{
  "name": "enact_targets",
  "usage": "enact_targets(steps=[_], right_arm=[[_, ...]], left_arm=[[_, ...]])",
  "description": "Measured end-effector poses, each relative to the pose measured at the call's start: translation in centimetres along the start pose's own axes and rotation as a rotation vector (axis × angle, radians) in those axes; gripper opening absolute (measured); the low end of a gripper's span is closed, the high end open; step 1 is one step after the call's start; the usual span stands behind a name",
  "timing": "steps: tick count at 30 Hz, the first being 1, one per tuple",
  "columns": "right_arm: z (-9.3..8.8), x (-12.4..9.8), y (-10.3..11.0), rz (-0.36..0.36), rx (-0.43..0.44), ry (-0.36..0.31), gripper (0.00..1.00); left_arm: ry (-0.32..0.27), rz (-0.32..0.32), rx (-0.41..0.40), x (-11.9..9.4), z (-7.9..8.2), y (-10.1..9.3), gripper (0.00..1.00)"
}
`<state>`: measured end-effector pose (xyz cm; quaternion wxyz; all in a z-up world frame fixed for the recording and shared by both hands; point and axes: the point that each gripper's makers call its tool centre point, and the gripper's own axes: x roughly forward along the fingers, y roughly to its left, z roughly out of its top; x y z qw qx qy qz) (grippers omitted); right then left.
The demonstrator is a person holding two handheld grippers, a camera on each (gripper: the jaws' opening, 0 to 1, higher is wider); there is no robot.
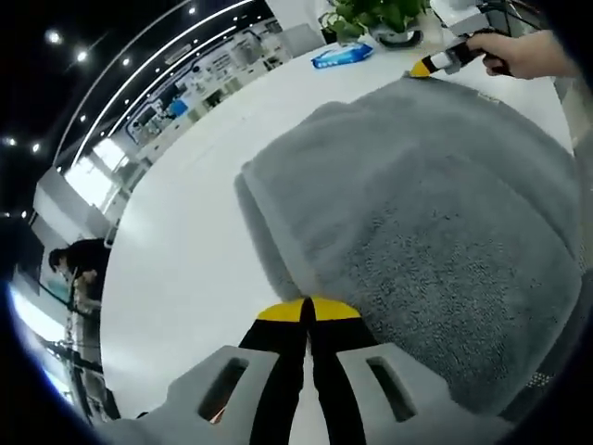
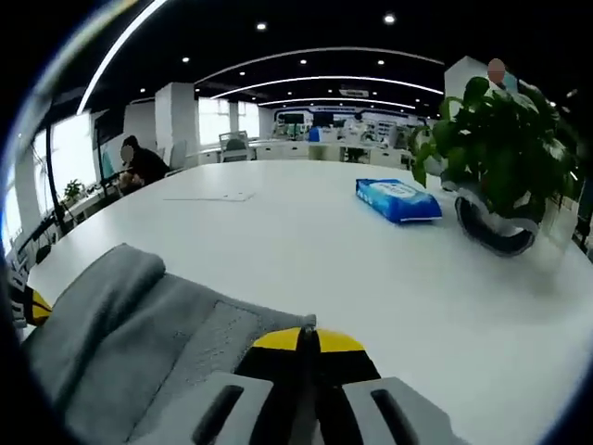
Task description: Open the folded towel by lifting each exposed corner and separating the folded layers until the towel lies flat within the target outline without major curled edges
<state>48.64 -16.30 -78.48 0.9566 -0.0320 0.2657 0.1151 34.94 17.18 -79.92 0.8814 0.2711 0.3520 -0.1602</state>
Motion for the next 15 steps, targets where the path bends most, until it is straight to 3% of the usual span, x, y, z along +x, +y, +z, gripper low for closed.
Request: enact_targets(steps=[2,4,6,7,9,10,13,15], right_arm=[[0.9,-1.4,0.3,0.004,-0.019,0.001,0.07],[2.1,-3.0,1.1,0.038,-0.049,-0.033,0.06],[2.5,-4.5,2.3,0.083,-0.075,-0.048,0.06],[2.1,-5.6,3.3,0.118,-0.099,-0.042,0.06],[0.6,-7.0,4.8,0.173,-0.134,-0.001,0.06],[-1.0,-7.8,5.7,0.206,-0.111,0.046,0.05],[-3.9,-8.9,6.8,0.246,-0.116,0.120,0.05],[-5.6,-9.3,7.1,0.262,-0.145,0.163,0.03]], left_arm=[[-0.017,-0.012,0.005,0.0,0.2,0.1,0.00],[-0.024,-0.019,-0.053,0.1,0.3,0.2,0.01],[-0.087,-0.036,-0.137,0.2,1.5,0.4,0.05],[-0.136,-0.057,-0.171,0.2,2.3,0.4,0.13],[-0.165,-0.100,-0.291,0.2,2.8,0.3,0.24],[-0.167,-0.113,-0.307,0.2,2.7,0.3,0.25],[-0.136,-0.126,-0.333,0.6,1.7,0.4,0.23],[-0.126,-0.166,-0.418,0.7,1.2,-0.1,0.19]])
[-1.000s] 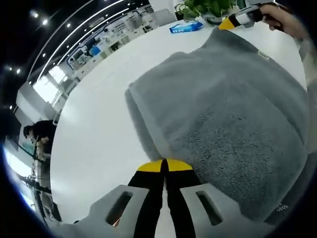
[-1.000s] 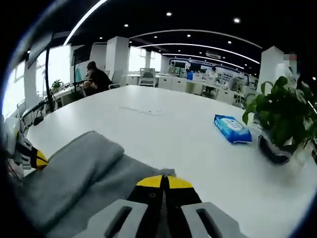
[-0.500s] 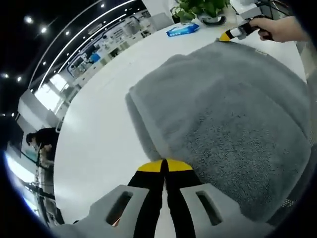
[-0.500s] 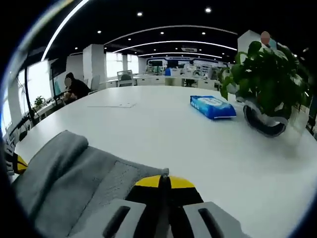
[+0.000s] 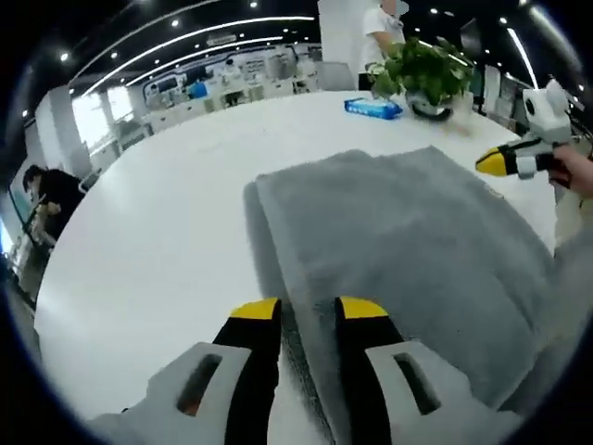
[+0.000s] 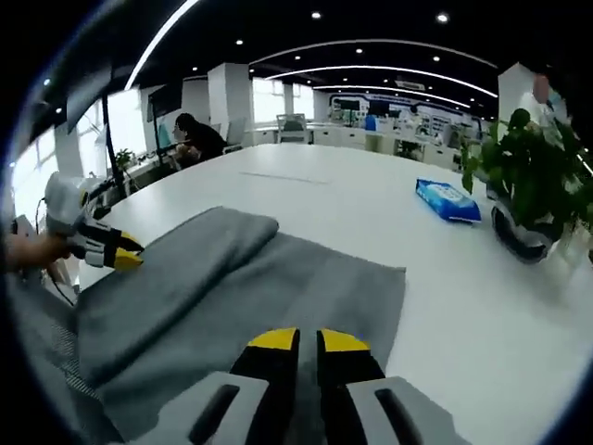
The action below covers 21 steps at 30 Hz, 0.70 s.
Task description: Open the folded towel by lifting each exposed corner and separating the folded layers until the towel lies flat within the target outline without major curled edges
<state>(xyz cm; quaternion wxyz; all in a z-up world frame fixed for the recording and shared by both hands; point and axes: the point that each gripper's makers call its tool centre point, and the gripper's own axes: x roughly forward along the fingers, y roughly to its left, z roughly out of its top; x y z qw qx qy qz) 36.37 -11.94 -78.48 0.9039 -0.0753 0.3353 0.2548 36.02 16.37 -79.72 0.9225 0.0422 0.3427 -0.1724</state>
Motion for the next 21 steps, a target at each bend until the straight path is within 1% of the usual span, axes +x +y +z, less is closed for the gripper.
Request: enact_targets(steps=[1,2,3,4,6,7,9,10,12,15,17,19,21], right_arm=[[-0.6,0.0,0.1,0.002,0.012,0.025,0.03],[-0.8,0.2,0.1,0.003,0.010,0.034,0.02],[-0.6,0.4,0.0,0.000,0.001,0.030,0.02],[-0.6,0.5,-0.1,-0.003,-0.007,0.027,0.02],[-0.9,0.8,-0.4,-0.010,-0.016,0.036,0.00],[-1.5,0.9,-0.4,-0.018,-0.029,0.057,0.00],[-2.4,1.0,-0.6,-0.029,-0.058,0.096,0.00],[-2.3,1.2,-0.6,-0.038,-0.093,0.084,0.00],[-2.2,1.2,-0.5,-0.037,-0.081,0.083,0.00],[-2.3,1.0,-0.4,-0.044,-0.114,0.082,0.00],[-2.4,1.0,-0.5,-0.052,-0.127,0.089,0.00],[-2.4,0.9,-0.6,-0.066,-0.165,0.103,0.00],[-2.5,0.9,-0.6,-0.067,-0.202,0.109,0.00]], left_arm=[[0.001,0.001,-0.043,0.0,-0.1,0.1,0.18],[-0.005,0.000,-0.064,0.1,0.0,0.3,0.16],[-0.005,-0.007,-0.072,0.1,0.1,0.4,0.12],[-0.003,0.002,-0.063,0.1,0.0,0.6,0.11],[-0.012,-0.008,-0.076,0.2,-0.1,0.5,0.09],[-0.019,-0.011,-0.083,0.2,-0.1,0.6,0.07],[-0.026,-0.012,-0.136,0.1,-0.1,0.8,0.04],[-0.025,-0.007,-0.135,0.0,-0.2,1.1,0.02],[-0.027,-0.010,-0.152,-0.1,-0.3,1.1,0.02],[-0.021,0.008,-0.093,-0.3,-0.2,1.1,0.01],[-0.022,0.014,-0.034,-0.6,-0.1,0.9,0.01],[-0.023,0.013,-0.043,-0.7,-0.1,0.8,0.01],[-0.016,0.011,-0.063,-0.7,-0.1,1.2,0.01]])
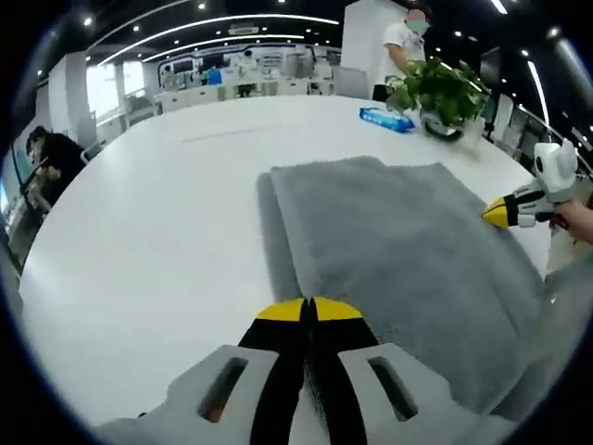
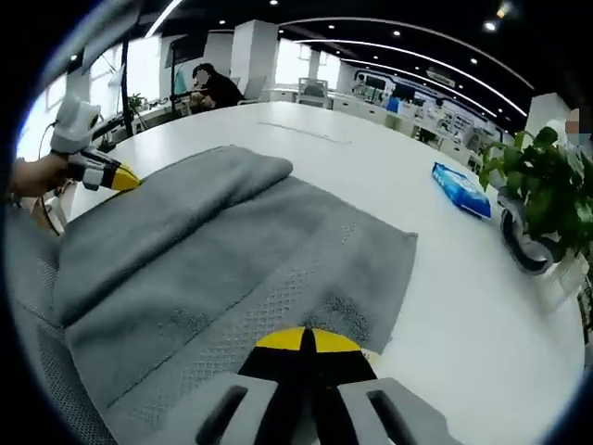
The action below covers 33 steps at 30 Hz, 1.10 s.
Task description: Open the folded towel by lifting each exposed corner and separating the folded layers until the towel lies flat within the target outline without major curled edges
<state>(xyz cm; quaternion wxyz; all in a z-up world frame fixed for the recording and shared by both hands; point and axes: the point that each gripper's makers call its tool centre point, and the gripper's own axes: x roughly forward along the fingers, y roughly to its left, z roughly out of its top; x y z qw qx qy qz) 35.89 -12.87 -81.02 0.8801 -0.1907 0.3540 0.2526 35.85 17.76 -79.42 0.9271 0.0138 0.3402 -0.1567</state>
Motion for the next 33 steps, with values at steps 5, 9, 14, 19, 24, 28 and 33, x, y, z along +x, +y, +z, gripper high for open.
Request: enact_targets(steps=[5,9,14,19,24,28,33], right_arm=[[-0.1,-0.1,-0.4,-0.003,0.002,0.000,0.00],[-0.1,-0.1,-0.5,-0.007,0.007,0.000,0.00],[0.0,0.0,-0.5,-0.006,0.008,-0.001,0.00],[0.0,0.0,-0.5,-0.005,0.012,-0.003,0.00],[-0.1,0.0,-0.6,-0.009,0.013,0.000,0.00],[-0.2,-0.1,-1.0,-0.018,0.028,0.000,0.00],[-0.2,0.0,-1.2,-0.027,0.044,-0.009,0.00]], left_arm=[[0.032,0.049,0.067,-1.0,-0.1,2.5,0.01],[0.053,0.072,0.093,-1.5,-0.5,3.9,0.01],[0.099,0.122,0.177,-1.8,-1.1,5.9,0.01],[0.106,0.138,0.307,-1.3,-1.2,6.7,0.01],[0.145,0.154,0.387,-1.4,-1.4,7.1,0.01],[0.178,0.155,0.419,-1.2,-1.3,7.6,0.01],[0.231,0.165,0.524,-1.1,-1.1,8.8,0.01]])
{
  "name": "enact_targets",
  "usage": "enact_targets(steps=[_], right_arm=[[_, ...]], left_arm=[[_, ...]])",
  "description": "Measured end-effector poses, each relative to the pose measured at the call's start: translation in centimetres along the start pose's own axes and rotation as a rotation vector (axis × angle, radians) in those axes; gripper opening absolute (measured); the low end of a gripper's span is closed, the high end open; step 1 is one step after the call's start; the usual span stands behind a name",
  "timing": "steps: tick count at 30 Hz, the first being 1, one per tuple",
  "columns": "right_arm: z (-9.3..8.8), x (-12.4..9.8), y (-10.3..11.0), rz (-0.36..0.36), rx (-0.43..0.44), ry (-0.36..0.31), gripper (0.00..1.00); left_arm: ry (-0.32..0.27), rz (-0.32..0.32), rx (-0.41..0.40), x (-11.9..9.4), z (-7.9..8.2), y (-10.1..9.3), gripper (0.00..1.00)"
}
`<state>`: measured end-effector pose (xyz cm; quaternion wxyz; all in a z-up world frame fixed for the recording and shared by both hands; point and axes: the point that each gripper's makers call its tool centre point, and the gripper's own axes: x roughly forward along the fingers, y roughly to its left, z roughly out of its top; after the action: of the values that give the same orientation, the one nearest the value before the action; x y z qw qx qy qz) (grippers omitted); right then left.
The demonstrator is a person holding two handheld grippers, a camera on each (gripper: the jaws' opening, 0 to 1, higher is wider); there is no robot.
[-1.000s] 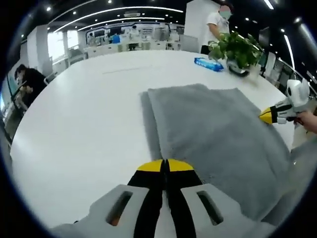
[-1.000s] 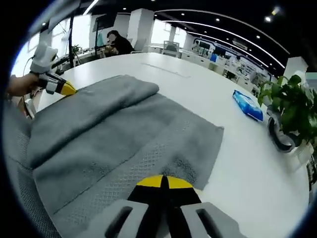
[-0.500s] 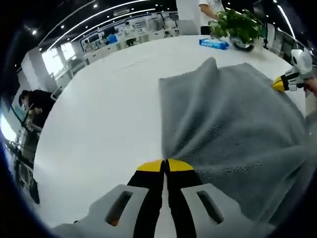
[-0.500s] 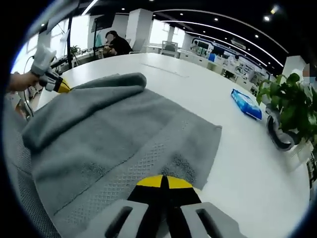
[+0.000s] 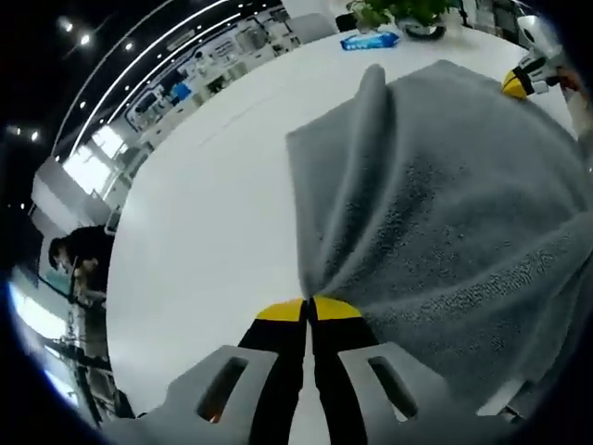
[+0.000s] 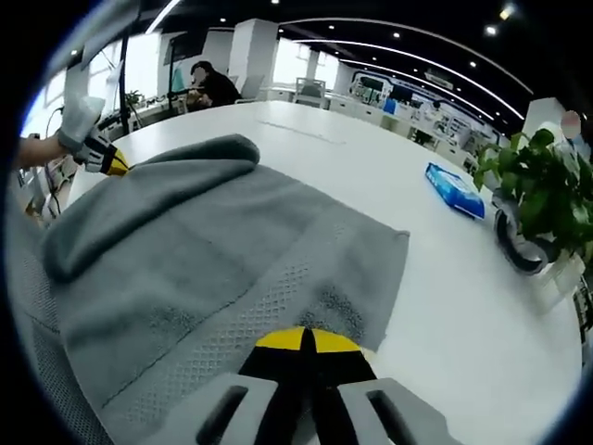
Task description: Open the folded towel by lifting each exposed corner and separating the folded layers until the towel lies flat within the target outline without major curled edges
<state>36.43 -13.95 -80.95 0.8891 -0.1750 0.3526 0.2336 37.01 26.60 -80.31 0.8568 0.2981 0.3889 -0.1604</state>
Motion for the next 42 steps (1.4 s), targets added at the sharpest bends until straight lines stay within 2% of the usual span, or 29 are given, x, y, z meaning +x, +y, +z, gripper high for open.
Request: enact_targets(steps=[6,11,16,19,21,24,42], right_arm=[[-0.2,-0.1,-0.5,-0.016,0.008,0.006,0.00],[-0.3,-0.1,-1.2,-0.033,0.023,0.009,0.00],[-0.8,-0.3,-2.4,-0.071,0.005,0.024,0.00],[-1.3,-0.6,-3.5,-0.084,0.059,0.022,0.00],[-1.8,-0.8,-4.3,-0.104,0.075,0.029,0.00],[-1.9,-0.8,-4.5,-0.106,0.096,0.027,0.00],[-2.0,-0.9,-4.5,-0.122,0.054,0.037,0.00]], left_arm=[[0.027,-0.031,-0.051,0.1,-0.2,0.3,0.01],[0.033,-0.029,-0.012,0.2,-0.2,0.3,0.01],[0.039,-0.036,-0.027,0.2,-0.3,0.3,0.01],[0.036,-0.034,-0.017,0.1,-0.3,0.3,0.01],[0.051,-0.016,0.014,0.2,-0.7,0.8,0.01],[0.060,-0.015,0.010,0.1,-1.0,1.3,0.01],[0.142,0.032,0.024,-0.7,-4.9,5.0,0.01]])
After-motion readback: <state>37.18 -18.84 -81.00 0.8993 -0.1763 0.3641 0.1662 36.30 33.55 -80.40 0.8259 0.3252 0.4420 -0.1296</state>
